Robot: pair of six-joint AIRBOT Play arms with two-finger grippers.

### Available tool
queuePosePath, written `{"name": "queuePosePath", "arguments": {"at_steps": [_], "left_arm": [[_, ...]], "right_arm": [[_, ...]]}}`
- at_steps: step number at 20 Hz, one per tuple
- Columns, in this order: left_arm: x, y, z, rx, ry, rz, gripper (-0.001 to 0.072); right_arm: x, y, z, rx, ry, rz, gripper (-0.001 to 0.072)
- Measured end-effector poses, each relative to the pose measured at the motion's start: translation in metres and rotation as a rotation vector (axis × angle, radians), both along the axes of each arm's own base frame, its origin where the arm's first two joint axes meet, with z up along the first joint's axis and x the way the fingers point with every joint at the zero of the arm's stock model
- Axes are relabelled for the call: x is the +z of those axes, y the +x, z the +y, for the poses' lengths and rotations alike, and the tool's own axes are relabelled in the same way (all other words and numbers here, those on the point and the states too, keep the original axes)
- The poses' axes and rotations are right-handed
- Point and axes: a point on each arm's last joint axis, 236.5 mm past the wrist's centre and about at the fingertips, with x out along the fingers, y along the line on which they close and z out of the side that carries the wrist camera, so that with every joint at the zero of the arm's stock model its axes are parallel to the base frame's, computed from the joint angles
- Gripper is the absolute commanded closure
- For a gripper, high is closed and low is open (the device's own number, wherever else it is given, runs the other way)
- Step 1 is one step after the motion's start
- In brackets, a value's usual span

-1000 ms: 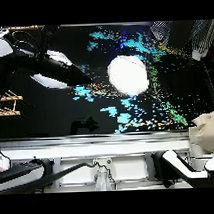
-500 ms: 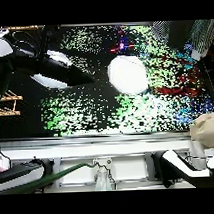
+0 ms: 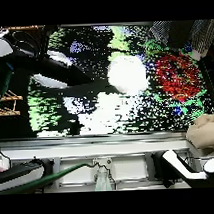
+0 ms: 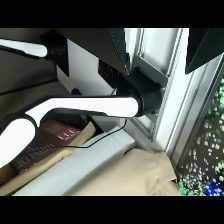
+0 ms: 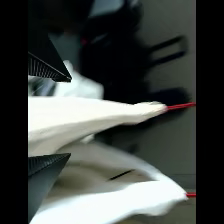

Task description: Fold the clothes and pants, and hang the long-sleeved shirts on hangers.

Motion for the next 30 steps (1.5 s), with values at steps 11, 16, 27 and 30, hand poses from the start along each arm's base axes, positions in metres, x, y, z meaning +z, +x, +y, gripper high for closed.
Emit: {"name": "queuePosePath", "arguments": {"at_steps": [11,16,27,30], "left_arm": [[0.05,0.052,0.042,0.468,0.118,-0.315,0.0461],[0.101,0.058,0.098,0.731,0.201,-0.593,0.0461],[0.042,0.068,0.169,1.007,0.373,-0.631,0.0461],[0.019,0.07,0.171,1.013,0.397,-0.593,0.046]], "right_arm": [[0.062,0.21,0.173,1.106,-0.059,-0.413,0.0199],[-0.092,0.319,0.312,1.585,0.221,0.069,0.0199],[-0.293,0.322,0.426,1.859,0.342,0.625,0.0199],[-0.301,0.32,0.428,1.865,0.348,0.648,0.0199]]}}
